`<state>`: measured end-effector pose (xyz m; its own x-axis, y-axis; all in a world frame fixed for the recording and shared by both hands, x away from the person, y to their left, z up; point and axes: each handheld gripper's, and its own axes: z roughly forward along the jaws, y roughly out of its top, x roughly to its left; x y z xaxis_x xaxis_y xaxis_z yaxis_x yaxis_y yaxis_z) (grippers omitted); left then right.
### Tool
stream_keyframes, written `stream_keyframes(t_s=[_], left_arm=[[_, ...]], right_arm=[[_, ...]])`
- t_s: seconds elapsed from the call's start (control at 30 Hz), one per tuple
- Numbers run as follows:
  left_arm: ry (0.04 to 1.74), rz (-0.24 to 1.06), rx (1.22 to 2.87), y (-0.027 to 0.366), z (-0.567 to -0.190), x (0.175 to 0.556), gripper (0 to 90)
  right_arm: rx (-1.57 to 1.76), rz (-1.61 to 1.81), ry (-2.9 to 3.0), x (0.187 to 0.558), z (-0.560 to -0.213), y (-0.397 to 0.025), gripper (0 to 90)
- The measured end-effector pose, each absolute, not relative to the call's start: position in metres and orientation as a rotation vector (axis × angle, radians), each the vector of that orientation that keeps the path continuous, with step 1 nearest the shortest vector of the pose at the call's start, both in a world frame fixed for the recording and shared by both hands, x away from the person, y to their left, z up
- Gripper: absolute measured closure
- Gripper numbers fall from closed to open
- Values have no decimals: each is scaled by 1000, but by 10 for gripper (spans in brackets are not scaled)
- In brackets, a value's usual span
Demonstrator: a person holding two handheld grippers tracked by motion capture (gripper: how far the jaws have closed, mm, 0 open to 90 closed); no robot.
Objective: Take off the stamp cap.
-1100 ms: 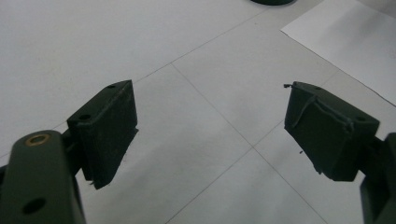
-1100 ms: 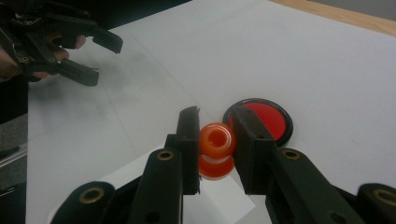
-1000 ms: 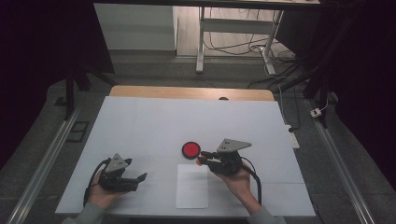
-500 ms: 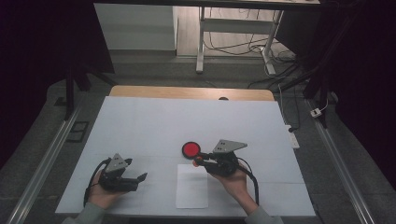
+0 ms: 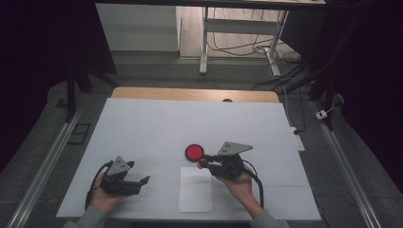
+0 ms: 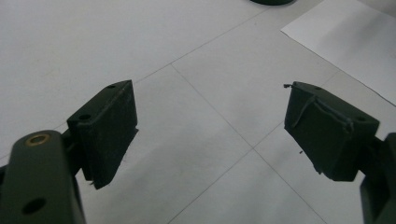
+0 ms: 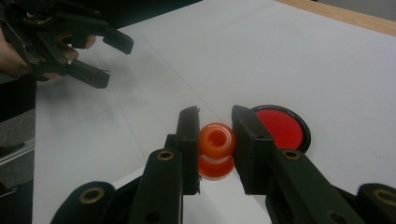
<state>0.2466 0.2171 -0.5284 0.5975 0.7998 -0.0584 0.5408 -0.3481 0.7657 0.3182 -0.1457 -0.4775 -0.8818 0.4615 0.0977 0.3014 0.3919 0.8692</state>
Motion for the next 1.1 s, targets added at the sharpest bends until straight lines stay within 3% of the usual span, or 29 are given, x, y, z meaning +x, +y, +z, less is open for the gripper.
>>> stream_keyframes(t_s=[1.1], left_arm=[[906,437,2092,170,-508,260,191]], right_arm=[[687,1507,2481,318,-477,-146,721]])
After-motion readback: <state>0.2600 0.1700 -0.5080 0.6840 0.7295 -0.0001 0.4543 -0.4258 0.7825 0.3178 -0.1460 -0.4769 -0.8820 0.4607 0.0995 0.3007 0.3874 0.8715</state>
